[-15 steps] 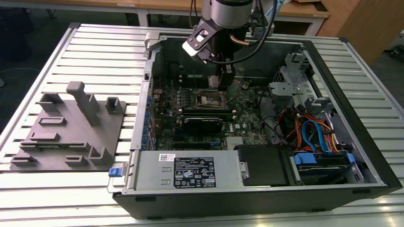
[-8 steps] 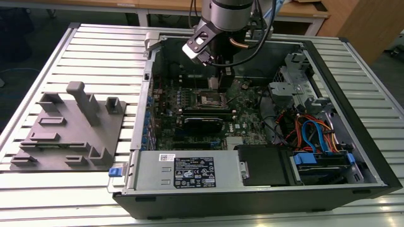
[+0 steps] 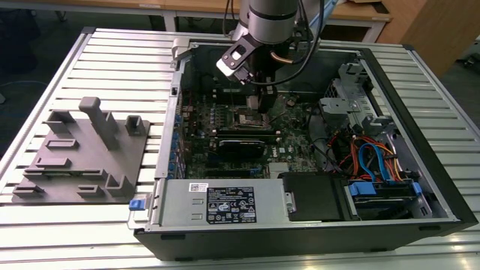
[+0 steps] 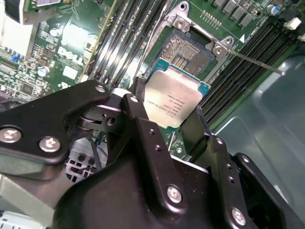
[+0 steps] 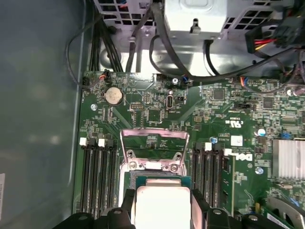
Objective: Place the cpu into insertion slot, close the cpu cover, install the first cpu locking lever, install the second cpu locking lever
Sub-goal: 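Place the cpu into insertion slot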
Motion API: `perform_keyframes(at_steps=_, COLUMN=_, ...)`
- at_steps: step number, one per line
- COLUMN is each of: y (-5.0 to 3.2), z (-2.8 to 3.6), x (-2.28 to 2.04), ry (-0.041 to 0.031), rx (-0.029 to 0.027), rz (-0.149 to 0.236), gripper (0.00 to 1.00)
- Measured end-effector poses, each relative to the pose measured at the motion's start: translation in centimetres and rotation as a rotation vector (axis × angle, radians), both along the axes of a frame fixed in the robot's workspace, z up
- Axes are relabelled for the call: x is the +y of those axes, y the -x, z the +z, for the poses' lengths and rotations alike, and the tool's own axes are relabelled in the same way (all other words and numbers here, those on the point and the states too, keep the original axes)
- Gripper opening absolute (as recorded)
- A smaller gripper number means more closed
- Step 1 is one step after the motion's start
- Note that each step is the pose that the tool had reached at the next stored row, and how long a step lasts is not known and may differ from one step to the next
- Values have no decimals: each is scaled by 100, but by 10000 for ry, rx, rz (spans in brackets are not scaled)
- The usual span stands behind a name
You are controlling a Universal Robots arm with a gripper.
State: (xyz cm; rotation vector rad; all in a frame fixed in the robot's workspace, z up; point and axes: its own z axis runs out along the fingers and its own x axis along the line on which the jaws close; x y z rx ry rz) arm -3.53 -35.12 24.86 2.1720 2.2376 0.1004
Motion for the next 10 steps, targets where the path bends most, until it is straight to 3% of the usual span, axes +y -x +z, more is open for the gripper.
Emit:
perform_keyframes(at_steps=4, y=3, z=-52, x=21, ry=-1, rx=-2, rz=0, gripper=54)
perform_keyframes(at_steps=10, y=5, z=-70, x=23, ry=0, rx=-1, rz=-1, gripper=54)
